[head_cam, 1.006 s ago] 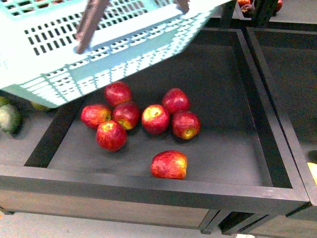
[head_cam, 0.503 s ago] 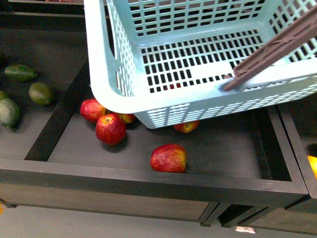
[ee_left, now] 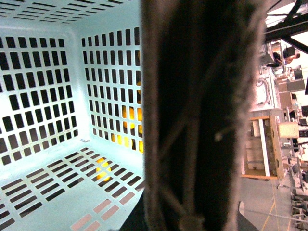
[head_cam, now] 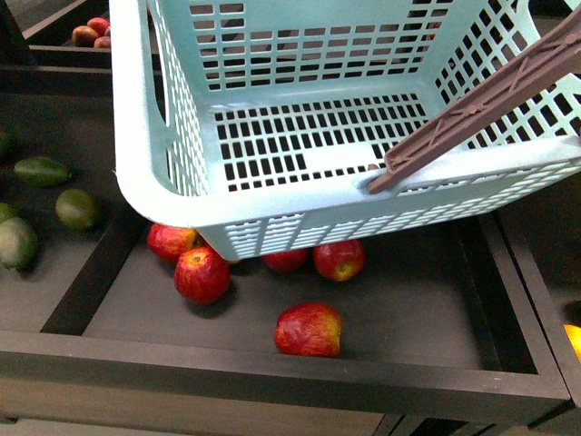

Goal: Pick lemon and mango into basket

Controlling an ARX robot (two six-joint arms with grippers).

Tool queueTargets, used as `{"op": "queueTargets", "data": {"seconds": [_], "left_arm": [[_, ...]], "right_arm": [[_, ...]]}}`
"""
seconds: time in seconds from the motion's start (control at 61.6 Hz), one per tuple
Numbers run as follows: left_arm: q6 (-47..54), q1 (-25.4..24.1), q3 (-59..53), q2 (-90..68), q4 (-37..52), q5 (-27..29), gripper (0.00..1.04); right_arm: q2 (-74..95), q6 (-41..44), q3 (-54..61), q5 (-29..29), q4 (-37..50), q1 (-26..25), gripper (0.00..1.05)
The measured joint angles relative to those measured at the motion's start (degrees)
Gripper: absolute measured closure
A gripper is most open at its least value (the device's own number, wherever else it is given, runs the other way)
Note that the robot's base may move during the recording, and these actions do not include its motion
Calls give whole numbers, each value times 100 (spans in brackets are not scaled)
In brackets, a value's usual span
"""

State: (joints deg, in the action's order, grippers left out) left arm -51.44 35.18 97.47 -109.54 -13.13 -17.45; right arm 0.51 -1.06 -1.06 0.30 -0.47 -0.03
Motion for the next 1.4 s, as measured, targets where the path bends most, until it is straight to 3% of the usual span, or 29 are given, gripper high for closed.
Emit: {"op": "queueTargets", "data": {"seconds": [0.13,0.227,0.422,0.6,0.811,1.184,1.395], "left_arm": [[-17,15,-2,0,0,-63,101],[-17,28,0,2,0,-81,101],[-20,26,-2,2,0,-55,101],[-9,20,0,2,0,-52,101],[-17,28,-2,2,0,-76,101],[-17,28,-2,2,0,-63,101],[-15,28,-2,2,0,-61,101]], "right_arm": [[660,-588,-85,-273,376,-404,9],[2039,-815,-555,-540,1838,-1099,9],[5215,-789,-1786,-269,4297,-1799,9],[8268,-629,-3541,-164,4070,-1867,9],[11031,-673,-5624,186,3082,-2140,9],[13385,-1602,-7766,463,1687,-2288,9],[13925,-2992,-8126,514,1239,-2020,9]]}}
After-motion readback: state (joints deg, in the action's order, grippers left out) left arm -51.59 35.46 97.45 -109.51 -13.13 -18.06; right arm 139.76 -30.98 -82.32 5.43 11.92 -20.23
